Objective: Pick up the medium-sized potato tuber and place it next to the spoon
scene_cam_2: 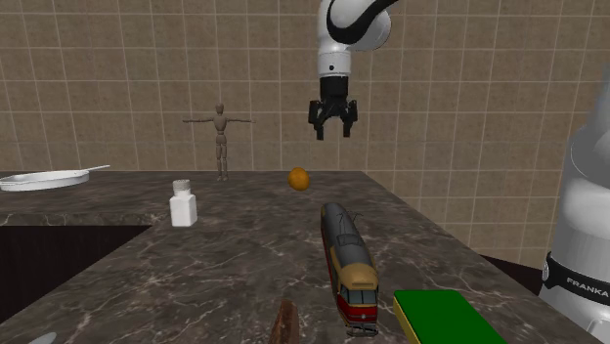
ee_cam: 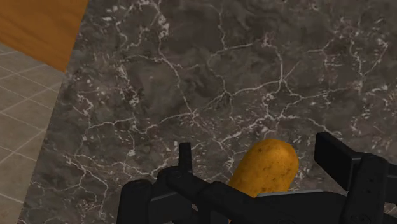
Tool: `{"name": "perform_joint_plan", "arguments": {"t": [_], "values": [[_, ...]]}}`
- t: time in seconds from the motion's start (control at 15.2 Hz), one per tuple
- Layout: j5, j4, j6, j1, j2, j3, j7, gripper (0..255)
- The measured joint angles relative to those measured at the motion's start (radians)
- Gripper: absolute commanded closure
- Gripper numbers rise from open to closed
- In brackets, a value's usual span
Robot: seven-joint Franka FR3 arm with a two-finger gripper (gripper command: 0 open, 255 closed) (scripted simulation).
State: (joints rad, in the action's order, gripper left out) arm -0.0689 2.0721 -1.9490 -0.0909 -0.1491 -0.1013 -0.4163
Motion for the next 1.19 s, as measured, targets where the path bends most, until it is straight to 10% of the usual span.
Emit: {"name": "perform_joint_plan", "arguments": {"t": [0.92,1.19], "values": [[-0.052,-0.599,0.057,-0.004,0.608,0.031,-0.246,0],[-0.054,-0.61,0.029,-0.004,0.651,0.037,-0.264,0]]}}
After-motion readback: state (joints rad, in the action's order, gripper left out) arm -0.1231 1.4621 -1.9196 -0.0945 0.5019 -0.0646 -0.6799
